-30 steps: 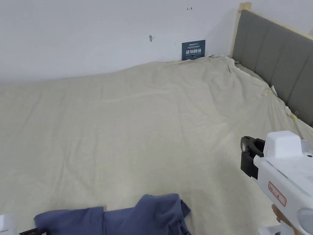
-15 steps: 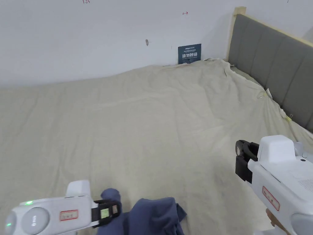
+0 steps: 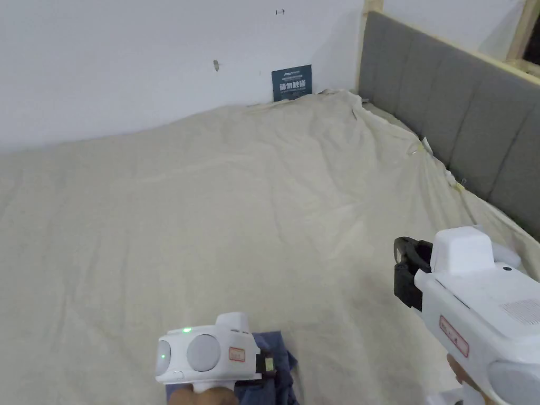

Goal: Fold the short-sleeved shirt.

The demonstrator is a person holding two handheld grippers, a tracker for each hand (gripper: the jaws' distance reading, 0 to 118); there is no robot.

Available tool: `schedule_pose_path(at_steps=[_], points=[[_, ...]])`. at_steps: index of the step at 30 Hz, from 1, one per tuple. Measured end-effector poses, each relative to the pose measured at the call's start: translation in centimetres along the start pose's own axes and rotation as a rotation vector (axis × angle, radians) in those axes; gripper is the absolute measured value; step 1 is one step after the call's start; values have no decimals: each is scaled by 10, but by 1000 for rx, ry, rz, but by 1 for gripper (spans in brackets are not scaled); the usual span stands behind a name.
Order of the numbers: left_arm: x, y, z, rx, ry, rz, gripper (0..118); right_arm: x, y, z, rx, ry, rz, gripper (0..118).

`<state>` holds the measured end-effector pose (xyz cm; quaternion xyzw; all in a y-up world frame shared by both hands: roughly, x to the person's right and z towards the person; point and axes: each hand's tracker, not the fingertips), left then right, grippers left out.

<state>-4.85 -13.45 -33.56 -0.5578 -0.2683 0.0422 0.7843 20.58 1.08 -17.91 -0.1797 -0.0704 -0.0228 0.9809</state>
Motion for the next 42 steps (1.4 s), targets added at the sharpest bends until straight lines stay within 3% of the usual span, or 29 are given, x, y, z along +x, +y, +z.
schedule_pose_path(at_steps=[1,3,4,8,9,15,20,22,23,25,26,31,42], points=[[3,-1,-3,2,3,-9,8,1,0,1,0,-1,-4,0],[8,0,-5,7,14,-30,23,3,0,2,-2,-5,-5,0],[9,-2,-5,10,4,-36,35,3,0,2,-2,-7,-4,0],[12,-3,6,33,-119,-13,105,3,2,2,-2,-8,-1,0],[14,-3,12,40,-106,-16,113,3,3,3,0,-7,0,0],[2,-5,70,257,-121,-59,115,0,7,4,12,-3,4,0],[-33,-9,104,368,-46,-37,115,-4,8,6,21,3,1,0],[-46,-13,108,388,21,-29,113,-6,8,7,21,7,0,0],[-52,-16,110,432,47,-20,105,-6,7,8,23,9,0,0],[-59,-25,111,497,74,-50,75,-7,7,8,24,10,1,0],[-62,-30,109,515,84,-53,50,-7,7,8,22,11,1,0],[-62,-49,90,518,126,-84,0,-8,5,7,15,9,1,0],[-13,-75,9,392,117,-145,0,8,0,11,-2,-17,-16,0]])
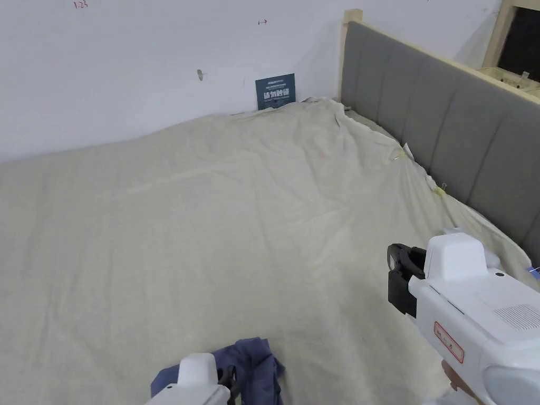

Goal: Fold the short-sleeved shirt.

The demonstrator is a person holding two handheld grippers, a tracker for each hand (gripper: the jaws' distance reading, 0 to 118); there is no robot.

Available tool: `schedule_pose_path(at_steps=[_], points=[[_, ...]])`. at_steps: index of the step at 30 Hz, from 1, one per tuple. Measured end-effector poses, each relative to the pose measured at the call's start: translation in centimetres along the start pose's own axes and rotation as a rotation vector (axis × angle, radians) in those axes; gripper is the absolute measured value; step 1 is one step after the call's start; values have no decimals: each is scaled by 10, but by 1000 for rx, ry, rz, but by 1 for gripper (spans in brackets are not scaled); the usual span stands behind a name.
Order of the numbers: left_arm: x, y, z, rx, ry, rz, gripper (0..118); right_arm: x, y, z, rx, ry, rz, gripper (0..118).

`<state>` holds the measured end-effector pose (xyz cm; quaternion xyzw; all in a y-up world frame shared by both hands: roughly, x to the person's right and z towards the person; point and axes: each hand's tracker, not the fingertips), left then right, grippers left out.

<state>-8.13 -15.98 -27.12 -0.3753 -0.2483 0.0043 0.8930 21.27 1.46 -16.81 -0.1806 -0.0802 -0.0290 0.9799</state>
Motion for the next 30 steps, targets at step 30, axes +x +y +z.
schedule_pose_path(at_steps=[30], points=[[24,103,96,475,11,-35,0,-9,13,17,85,5,19,0]])
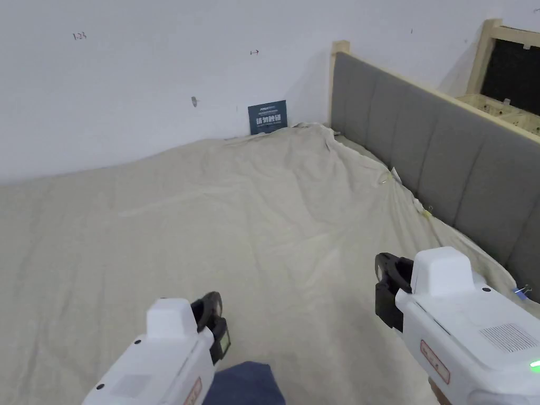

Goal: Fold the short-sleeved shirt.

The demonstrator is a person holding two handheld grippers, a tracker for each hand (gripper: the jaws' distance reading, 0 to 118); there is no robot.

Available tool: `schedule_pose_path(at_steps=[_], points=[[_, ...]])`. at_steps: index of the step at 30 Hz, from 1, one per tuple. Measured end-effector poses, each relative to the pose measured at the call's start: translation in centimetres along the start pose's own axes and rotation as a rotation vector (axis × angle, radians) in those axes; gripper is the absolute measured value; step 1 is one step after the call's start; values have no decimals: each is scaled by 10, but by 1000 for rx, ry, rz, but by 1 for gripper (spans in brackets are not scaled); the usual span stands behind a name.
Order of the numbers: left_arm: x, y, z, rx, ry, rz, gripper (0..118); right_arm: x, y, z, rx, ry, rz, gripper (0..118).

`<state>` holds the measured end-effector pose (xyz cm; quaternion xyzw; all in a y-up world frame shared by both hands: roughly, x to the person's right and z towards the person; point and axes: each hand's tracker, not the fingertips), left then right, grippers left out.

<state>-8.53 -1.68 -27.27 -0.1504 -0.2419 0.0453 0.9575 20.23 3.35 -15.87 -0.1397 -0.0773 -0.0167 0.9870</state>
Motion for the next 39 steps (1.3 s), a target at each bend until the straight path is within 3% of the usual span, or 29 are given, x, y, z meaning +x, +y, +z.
schedule_pose_path(at_steps=[9,16,27,39], points=[[-72,46,50,185,249,-79,0,-39,16,-6,73,61,31,0],[-118,38,88,197,401,-133,0,-67,16,-15,115,89,58,0],[-147,11,105,139,444,-58,0,-98,-4,-34,90,148,63,0],[-156,-24,99,-18,353,60,0,-132,-125,-85,-190,239,86,0]])
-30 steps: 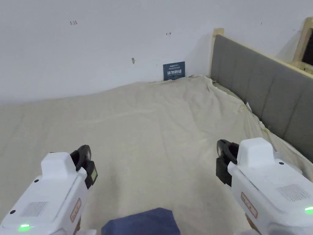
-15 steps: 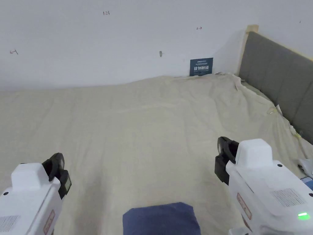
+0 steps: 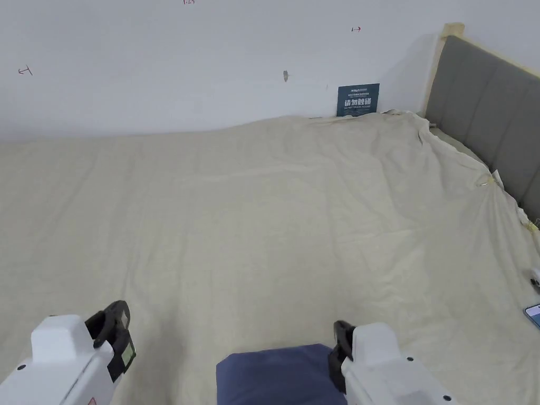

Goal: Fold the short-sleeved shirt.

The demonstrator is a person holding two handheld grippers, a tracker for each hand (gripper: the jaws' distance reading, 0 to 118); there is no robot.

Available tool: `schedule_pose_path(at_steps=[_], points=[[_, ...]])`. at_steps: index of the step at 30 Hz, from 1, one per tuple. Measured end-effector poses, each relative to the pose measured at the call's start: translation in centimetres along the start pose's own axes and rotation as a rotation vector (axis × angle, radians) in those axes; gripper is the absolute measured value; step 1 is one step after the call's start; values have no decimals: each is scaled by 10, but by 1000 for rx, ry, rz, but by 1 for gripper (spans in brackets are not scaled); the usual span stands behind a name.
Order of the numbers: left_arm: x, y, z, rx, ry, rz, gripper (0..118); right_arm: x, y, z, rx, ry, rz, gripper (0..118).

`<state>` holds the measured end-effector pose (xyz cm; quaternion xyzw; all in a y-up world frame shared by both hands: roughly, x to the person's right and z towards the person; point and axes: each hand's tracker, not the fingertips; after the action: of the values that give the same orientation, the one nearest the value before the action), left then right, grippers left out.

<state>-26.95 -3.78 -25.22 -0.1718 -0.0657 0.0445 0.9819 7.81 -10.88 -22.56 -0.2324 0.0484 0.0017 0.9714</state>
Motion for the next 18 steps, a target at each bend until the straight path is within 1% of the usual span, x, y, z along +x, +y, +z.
schedule_pose_path(at_steps=[2,5,8,11,14,15,16,17,18], points=[[-1,-8,-2,-41,-29,19,0,-4,-15,-14,-50,7,-2,0],[-5,-21,-12,-110,-80,82,0,-9,-30,-30,-79,20,-12,0],[-6,-34,-22,-171,-102,152,0,-15,-43,-44,-104,38,8,0],[-2,-46,-31,-228,-117,169,0,-18,-58,-57,-130,53,-5,0],[4,-55,-41,-311,-145,176,6,-17,-81,-73,-198,60,-29,0],[5,-59,-47,-346,-158,184,9,-14,-88,-74,-176,61,-36,0],[7,-63,-52,-385,-178,203,15,-13,-91,-71,-117,64,-51,0],[8,-66,-56,-414,-193,209,30,-12,-91,-70,-104,71,-63,0],[11,-70,-62,-448,-206,214,48,-13,-94,-68,-125,64,-56,0]])
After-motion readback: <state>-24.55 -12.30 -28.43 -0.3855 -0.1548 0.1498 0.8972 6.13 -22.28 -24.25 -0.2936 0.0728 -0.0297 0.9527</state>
